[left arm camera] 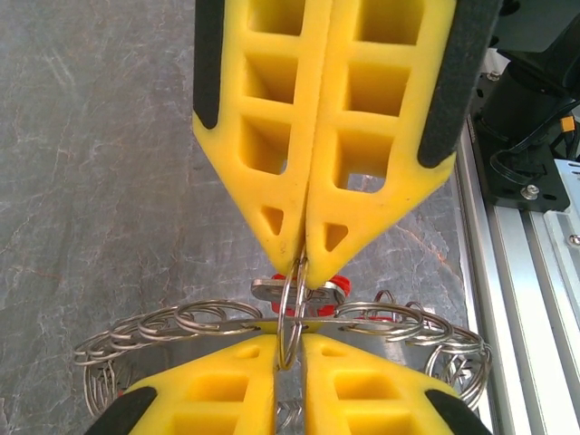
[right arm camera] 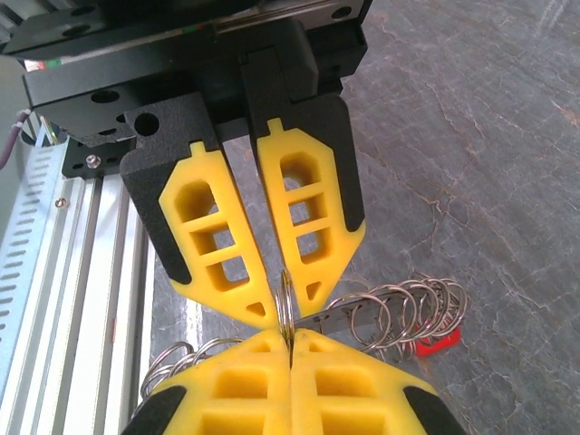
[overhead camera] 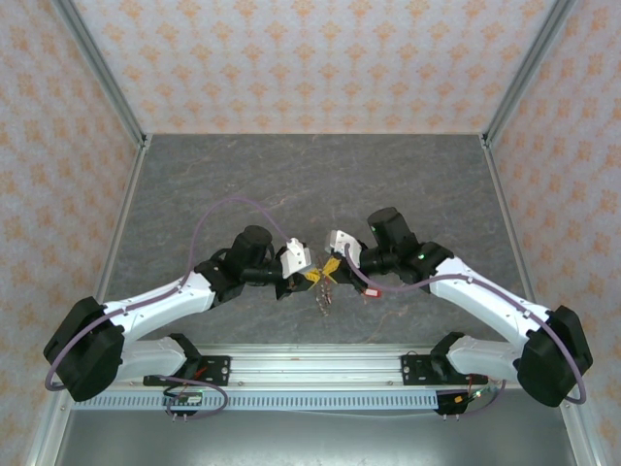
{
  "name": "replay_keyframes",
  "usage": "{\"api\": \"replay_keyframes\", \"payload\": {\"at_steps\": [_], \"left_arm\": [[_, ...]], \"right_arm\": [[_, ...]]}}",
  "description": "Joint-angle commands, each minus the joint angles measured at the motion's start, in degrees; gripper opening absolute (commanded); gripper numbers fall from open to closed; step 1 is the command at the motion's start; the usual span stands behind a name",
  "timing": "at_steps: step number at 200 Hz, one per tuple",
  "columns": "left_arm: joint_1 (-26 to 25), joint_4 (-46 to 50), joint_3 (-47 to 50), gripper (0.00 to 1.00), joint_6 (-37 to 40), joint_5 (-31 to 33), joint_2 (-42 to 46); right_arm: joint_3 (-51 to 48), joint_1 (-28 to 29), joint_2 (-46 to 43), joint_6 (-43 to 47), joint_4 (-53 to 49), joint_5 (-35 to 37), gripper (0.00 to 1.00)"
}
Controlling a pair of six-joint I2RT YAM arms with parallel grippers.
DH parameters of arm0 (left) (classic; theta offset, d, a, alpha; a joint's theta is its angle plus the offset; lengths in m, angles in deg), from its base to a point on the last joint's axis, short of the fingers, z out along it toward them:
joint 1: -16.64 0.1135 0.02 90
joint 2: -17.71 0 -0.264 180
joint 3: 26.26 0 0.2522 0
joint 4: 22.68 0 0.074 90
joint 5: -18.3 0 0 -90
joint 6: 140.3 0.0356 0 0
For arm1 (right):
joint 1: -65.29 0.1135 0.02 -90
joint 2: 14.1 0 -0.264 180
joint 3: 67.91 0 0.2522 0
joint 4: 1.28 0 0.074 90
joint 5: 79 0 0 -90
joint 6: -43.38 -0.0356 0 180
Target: Put the keys on the keyring
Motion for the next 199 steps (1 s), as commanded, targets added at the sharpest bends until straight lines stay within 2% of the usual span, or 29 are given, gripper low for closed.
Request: {"api": "replay_keyframes", "payload": {"at_steps": [1, 49, 118, 158, 176, 199], "left_arm": [[-0.2, -2.2, -0.7, 0.18, -0.4, 1.4, 1.9], [-0.2, -2.1, -0.4, 0.20, -1.0, 1.3, 3.2], [-0.2, 1.1, -2.4, 0.20, 0.6, -0.6, 1.3], [-0.2, 2.1, -3.6, 0.12, 1.3, -0.9, 0.4], [-0.2, 2.0, -3.7, 0.00, 1.6, -0.9, 0.3], [-0.2, 1.9, -3.3, 0.00, 1.8, -0.5, 0.3]], "right_arm": [[2.5, 0.6, 0.1, 2.3, -2.4, 1.1, 0.00], [3.5, 0.8, 0.9, 3.1, -3.5, 1.1, 0.00], [3.0, 0.9, 1.1, 1.0, 1.0, -1.1, 0.00], [3.2, 0.9, 1.6, 1.0, 0.6, -1.0, 0.00], [3.1, 0.9, 1.4, 1.1, 0.5, -0.7, 0.00], [1.7, 0.8, -0.3, -0.7, 2.1, 0.7, 0.06]]}}
